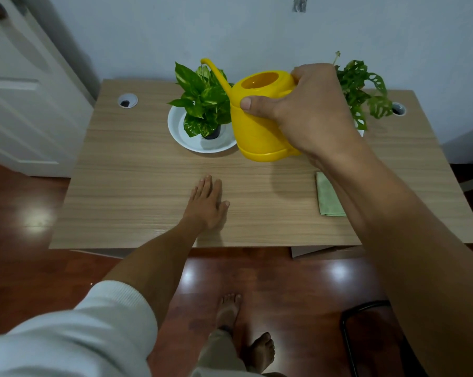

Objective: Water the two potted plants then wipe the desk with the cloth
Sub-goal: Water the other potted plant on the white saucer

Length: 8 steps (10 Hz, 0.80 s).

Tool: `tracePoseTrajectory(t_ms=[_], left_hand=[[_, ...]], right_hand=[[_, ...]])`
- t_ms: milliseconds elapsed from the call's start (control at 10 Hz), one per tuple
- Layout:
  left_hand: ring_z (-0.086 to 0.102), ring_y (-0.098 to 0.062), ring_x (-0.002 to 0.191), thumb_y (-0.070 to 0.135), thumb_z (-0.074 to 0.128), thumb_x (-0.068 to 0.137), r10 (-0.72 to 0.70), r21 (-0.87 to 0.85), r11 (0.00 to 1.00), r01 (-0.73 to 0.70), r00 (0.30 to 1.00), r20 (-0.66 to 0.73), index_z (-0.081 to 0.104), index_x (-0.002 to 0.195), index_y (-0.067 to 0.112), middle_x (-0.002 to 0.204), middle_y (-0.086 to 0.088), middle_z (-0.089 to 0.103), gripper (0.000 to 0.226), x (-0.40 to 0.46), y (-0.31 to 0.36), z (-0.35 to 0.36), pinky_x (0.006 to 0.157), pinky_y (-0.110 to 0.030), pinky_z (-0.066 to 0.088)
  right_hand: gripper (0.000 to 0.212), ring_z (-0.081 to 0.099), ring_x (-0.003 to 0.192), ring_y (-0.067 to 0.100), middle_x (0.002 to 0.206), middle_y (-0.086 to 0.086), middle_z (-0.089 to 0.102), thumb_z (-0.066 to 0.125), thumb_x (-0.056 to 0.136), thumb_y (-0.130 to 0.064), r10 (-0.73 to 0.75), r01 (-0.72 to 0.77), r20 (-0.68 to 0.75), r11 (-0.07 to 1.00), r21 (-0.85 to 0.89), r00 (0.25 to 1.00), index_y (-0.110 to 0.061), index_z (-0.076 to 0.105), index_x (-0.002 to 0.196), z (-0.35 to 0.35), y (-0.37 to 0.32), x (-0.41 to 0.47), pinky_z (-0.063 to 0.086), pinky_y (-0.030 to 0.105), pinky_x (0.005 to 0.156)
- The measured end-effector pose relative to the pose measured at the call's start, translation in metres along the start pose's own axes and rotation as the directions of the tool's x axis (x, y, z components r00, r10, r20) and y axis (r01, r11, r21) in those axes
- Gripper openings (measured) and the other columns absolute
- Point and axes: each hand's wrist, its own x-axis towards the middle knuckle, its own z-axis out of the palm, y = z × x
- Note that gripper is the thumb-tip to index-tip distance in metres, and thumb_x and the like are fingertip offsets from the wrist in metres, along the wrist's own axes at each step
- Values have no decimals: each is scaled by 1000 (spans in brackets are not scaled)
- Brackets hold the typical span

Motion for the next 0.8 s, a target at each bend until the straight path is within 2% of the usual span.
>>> tracePoseTrajectory(t_ms=[100, 200, 500, 700, 800], left_hand=[[-16, -26, 159, 55, 31, 106, 7, 1, 1000, -7, 1000, 0, -2, 165, 22, 171, -11, -14, 75, 0, -1, -1, 126, -42, -9], [-16, -26, 158, 54, 31, 106, 10, 1, 1000, -10, 1000, 4, -2, 164, 21, 171, -11, -14, 75, -1, -1, -2, 126, -41, -9], [-15, -25, 159, 55, 32, 105, 21, 6, 1000, -21, 1000, 5, -1, 164, 23, 172, -11, -13, 75, -3, -2, -4, 127, -42, -7], [-14, -25, 159, 55, 33, 105, 20, 4, 1000, -20, 1000, -3, 0, 164, 23, 172, -10, -11, 75, -2, -3, -4, 128, -43, -5], [-13, -25, 159, 54, 32, 106, 24, 7, 1000, -24, 1000, -4, 1, 164, 22, 172, -11, -11, 74, -2, -3, -4, 128, -43, -5]], right_hand=[[74, 66, 86, 22, 96, 7, 68, 91, 61, -61, 12, -12, 16, 1000, -13, 1000, -5, 68, 104, -1, 1, -3, 49, 34, 66], [71, 61, 84, 21, 94, 7, 63, 92, 65, -57, 29, -28, 15, 999, -32, 999, -5, 67, 105, -4, 3, -5, 38, 30, 60], [68, 58, 88, 21, 101, 5, 60, 91, 68, -56, 33, -33, -2, 997, -68, 999, -8, 65, 109, 2, 3, 0, 30, 24, 52], [60, 55, 85, 20, 98, 3, 59, 90, 70, -56, 33, -32, 12, 997, -68, 999, -15, 59, 101, 7, 1, 3, 29, 25, 52], [65, 58, 87, 21, 100, 4, 61, 90, 69, -56, 31, -29, 35, 998, -63, 999, -11, 63, 106, 6, 0, 3, 31, 26, 52]])
